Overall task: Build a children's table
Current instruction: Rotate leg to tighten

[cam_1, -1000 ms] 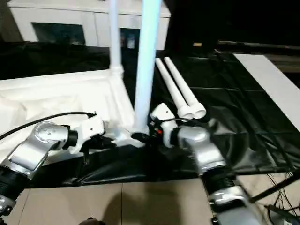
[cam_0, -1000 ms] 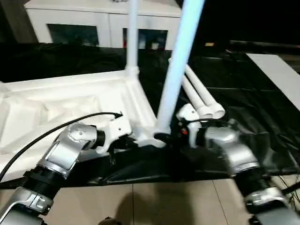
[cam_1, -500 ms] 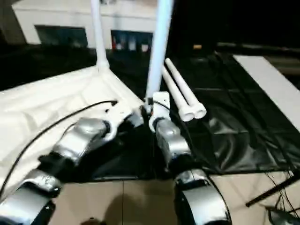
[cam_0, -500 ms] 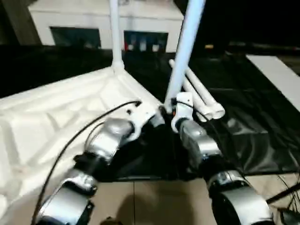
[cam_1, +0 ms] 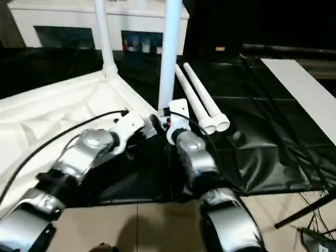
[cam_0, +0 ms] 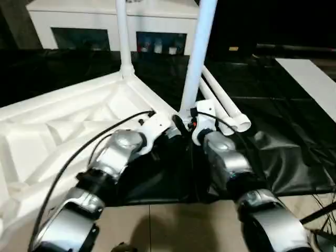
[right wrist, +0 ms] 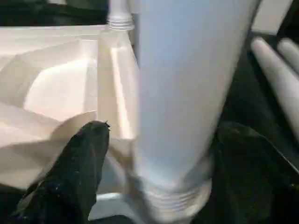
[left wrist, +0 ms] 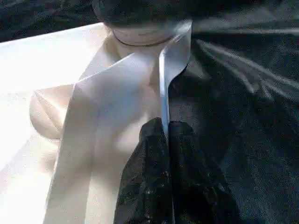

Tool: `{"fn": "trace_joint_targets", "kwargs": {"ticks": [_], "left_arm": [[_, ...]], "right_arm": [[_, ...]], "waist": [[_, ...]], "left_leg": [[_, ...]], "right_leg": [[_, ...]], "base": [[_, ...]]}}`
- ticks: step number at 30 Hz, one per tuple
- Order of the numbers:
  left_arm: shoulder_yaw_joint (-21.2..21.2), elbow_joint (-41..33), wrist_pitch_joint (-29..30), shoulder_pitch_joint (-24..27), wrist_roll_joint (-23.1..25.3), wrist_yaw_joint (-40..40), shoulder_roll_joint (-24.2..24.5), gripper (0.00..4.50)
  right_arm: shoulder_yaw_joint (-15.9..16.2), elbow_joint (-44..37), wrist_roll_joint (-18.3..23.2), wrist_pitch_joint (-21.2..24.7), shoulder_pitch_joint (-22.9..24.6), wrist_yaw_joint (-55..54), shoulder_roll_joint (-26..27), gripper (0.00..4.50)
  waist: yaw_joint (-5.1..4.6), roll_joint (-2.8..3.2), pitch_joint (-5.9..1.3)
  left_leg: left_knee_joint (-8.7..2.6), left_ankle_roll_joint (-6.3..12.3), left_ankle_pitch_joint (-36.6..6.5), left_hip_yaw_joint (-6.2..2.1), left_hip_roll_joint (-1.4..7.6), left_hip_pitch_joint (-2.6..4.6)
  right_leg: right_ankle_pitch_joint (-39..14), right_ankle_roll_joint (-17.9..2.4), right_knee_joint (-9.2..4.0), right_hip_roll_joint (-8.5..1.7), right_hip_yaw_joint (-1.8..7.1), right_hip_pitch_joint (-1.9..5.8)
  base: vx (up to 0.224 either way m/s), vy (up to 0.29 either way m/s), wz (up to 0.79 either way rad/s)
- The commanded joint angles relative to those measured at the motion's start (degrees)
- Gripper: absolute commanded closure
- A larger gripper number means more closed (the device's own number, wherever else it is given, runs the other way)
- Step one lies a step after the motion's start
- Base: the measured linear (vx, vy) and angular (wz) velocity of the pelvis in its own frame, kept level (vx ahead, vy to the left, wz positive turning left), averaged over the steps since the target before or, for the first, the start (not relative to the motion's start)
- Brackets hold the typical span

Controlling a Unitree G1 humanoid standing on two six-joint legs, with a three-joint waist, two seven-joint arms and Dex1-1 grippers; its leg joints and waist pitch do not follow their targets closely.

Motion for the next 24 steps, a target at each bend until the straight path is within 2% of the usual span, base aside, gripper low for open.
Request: {"fn": "trace_joint_targets", "kwargs": {"ticks": [1, 3, 4, 5, 6, 7, 8, 9, 11, 12, 14, 15, 17, 22, 24], "left_arm": [[-1.47, -2.21, -1.62, 2.22, 0.9, -3.21, 2.25, 4.5], [-1.8, -3.23, -1.83, 2.98, 0.7, -4.68, 3.38, 4.5], [-2.08, -3.85, -2.21, 3.56, 0.55, -5.9, 4.35, 4.5], [-2.71, -4.61, -4.49, 4.32, 0.25, -8.04, 5.67, 4.5], [-4.56, -8.18, -9.78, 7.13, -2.23, -16.42, 9.15, 4.5], [-4.56, -8.18, -9.78, 7.13, -2.23, -16.42, 9.15, 4.5], [-5.61, -10.88, -10.9, 8.83, -3.69, -21.05, 11.13, 4.5], [-6.15, -12.31, -10.34, 9.58, -4.18, -22.96, 12.14, 4.5], [-6.12, -14.09, -9.43, 10.28, -4.84, -24.22, 12.83, 4.5], [-6.1, -14.17, -9.43, 10.3, -4.89, -24.25, 12.83, 4.5], [-5.75, -15.27, -9.15, 10.68, -5.39, -24.8, 13.04, 4.5], [-5.6, -15.79, -8.9, 10.78, -5.5, -25.03, 13.2, 4.5], [-5.41, -16.48, -8.8, 10.92, -5.69, -25.42, 13.6, 4.5], [-4.91, -16.96, -8.92, 11.18, -5.86, -26.11, 14.21, 4.5], [-4.77, -17.09, -8.73, 11.39, -5.75, -26.22, 14.58, 4.5]], "right_arm": [[1.8, -7.84, -0.13, 4.3, 3.54, 5.36, -3.27, 0.33], [2.54, -10.69, 0.24, 6.03, 5.15, 8.53, -4.91, 0.12], [3.29, -12.56, 0.34, 7.36, 6.26, 11.17, -6.4, 0.12], [4.86, -14.92, 0.59, 8.28, 7.62, 15.31, -8.51, 0.12], [8.27, -19.3, 1.65, 10.59, 10.21, 24.29, -13.51, 0.05], [8.27, -19.3, 1.65, 10.59, 10.21, 24.29, -13.51, 0.05], [9.47, -22.3, 3.28, 11.73, 11.71, 29.22, -15.99, 0.05], [9.61, -23.51, 4.63, 11.38, 12.34, 32.01, -16.99, 0.05], [10.28, -24.45, 4.74, 9.99, 12.59, 35.27, -18.51, 0.05], [10.3, -24.46, 4.71, 9.93, 12.59, 35.37, -18.56, 0.05], [10.17, -25.64, 4.76, 10.8, 12.79, 36.64, -19.09, 0.05], [10.0, -26.11, 5.1, 11.5, 12.77, 37.42, -19.2, 0.05], [10.02, -26.69, 5.79, 12.52, 12.6, 38.91, -19.63, 0.05], [10.75, -24.04, 4.99, 11.83, 11.56, 40.09, -19.85, 0.05], [10.26, -22.33, 4.29, 11.64, 10.75, 39.44, -19.13, 0.33]], "waist": [[0.13, 0.55, -3.75], [0.13, 0.51, -3.84], [0.01, 0.74, -3.87], [0.08, 0.64, -3.88], [0.15, 0.73, -3.85], [0.27, 0.68, -3.88], [0.18, 0.68, -3.76], [0.23, 0.75, -3.77], [0.17, 0.88, -3.63], [0.19, 0.75, -3.53], [0.35, 0.88, -3.31], [0.45, 0.48, -3.32], [0.66, 0.5, -3.3], [0.77, 0.13, -3.51], [0.79, 0.23, -3.67]], "left_leg": [[-3.81, 0.4, -10.65, -0.97, 2.48, 1.28], [-3.77, 1.02, -9.34, -1.01, 2.49, 1.2], [-3.67, 1.34, -9.03, -0.93, 2.37, 1.21], [-3.64, 1.56, -9.23, -0.94, 2.44, 1.24], [-3.63, 1.87, -9.43, -1.05, 2.44, 1.18], [-3.63, 1.91, -9.52, -1.08, 2.65, 1.19], [-3.64, 2.11, -9.95, -0.85, 2.57, 1.35], [-3.66, 2.21, -10.51, -0.85, 2.69, 1.34], [-3.79, 1.9, -11.87, -0.72, 2.81, 1.58], [-3.9, 1.75, -12.32, -0.69, 2.86, 1.67], [-4.15, 0.44, -14.66, -0.71, 3.0, 1.95], [-4.13, 0.23, -15.05, -0.66, 3.0, 2.02], [-4.17, 0.05, -14.8, -0.65, 2.99, 1.97], [-3.89, 0.35, -12.54, -0.54, 2.76, 1.66], [-3.7, 0.77, -10.79, -0.53, 2.69, 1.61]], "right_leg": [[0.24, -10.51, -4.54, -4.51, 2.57, 2.19], [3.19, -10.66, -4.24, -4.36, 2.52, 2.39], [4.14, -11.17, -4.23, -4.33, 2.54, 2.4], [4.33, -11.42, -4.4, -4.36, 2.46, 2.51], [4.56, -11.63, -4.43, -4.41, 2.44, 2.71], [4.81, -11.5, -4.36, -4.57, 2.48, 2.82], [4.76, -12.04, -4.43, -4.4, 2.56, 2.51], [4.27, -12.49, -4.34, -4.56, 2.59, 2.54], [2.29, -13.05, -4.47, -4.41, 2.52, 2.16], [1.3, -13.04, -4.61, -4.35, 2.5, 2.05], [-3.23, -12.9, -4.95, -4.52, 2.61, 1.74], [-4.0, -12.86, -5.02, -4.55, 2.61, 1.76], [-5.18, -12.32, -5.0, -4.67, 2.71, 1.73], [-3.32, -12.08, -4.78, -4.72, 2.71, 1.97], [-0.98, -12.43, -4.49, -4.62, 2.63, 2.02]], "base": [[0.0, 0.0, 0.0], [0.0, 0.0, 0.0], [0.0, 0.0, 0.0], [0.0, 0.0, 0.0], [0.0, 0.0, 0.0], [0.0, 0.0, 0.0], [0.0, 0.0, 0.0], [0.0, 0.0, 0.0], [0.0, 0.0, 0.0], [0.0, 0.0, 0.0], [0.0, 0.0, 0.0], [0.0, 0.0, 0.0], [0.0, 0.0, 0.0], [0.0, 0.0, 0.0], [0.0, 0.0, 0.0]]}}
